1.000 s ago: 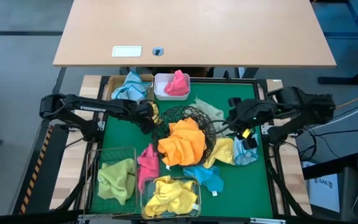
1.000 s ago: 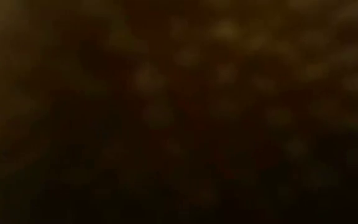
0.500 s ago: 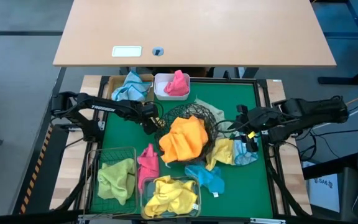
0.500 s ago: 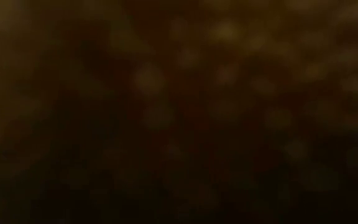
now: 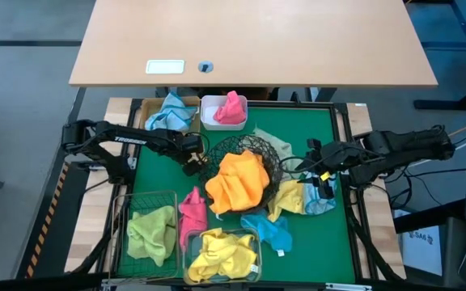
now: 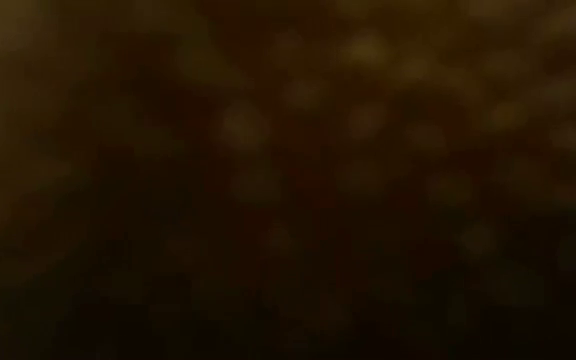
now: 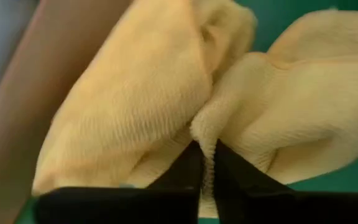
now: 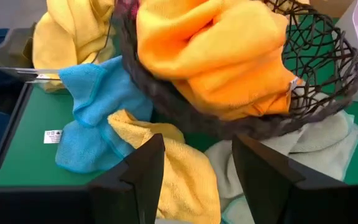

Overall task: Sort microfiber towel by color & place in baskets
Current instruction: Put the yellow towel into the transparent bin

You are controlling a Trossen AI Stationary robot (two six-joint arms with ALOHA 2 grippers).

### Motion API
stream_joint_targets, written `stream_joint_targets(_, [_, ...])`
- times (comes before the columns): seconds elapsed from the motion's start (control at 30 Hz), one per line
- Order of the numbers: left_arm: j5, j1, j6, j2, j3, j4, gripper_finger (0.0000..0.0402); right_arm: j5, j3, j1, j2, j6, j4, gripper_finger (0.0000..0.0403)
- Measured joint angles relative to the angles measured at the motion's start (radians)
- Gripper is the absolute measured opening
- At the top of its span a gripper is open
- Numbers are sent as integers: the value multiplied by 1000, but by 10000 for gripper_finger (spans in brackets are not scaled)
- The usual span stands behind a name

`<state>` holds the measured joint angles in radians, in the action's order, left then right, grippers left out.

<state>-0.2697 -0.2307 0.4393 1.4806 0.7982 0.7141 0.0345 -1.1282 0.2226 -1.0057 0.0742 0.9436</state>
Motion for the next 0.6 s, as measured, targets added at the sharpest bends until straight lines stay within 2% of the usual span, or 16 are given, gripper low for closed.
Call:
stream_joint_targets(0.07, [-1,9,2,-24,18,39,7,1,0,0,1,0,-1,189])
stream_joint_targets(0.33, [-52,61,1,-133,136,176,2,2,0,0,0,0,2,189])
stream_joint_targets(0.6, [-64,160,26,-226,374,260,1,3,0,0,0,0,2,189])
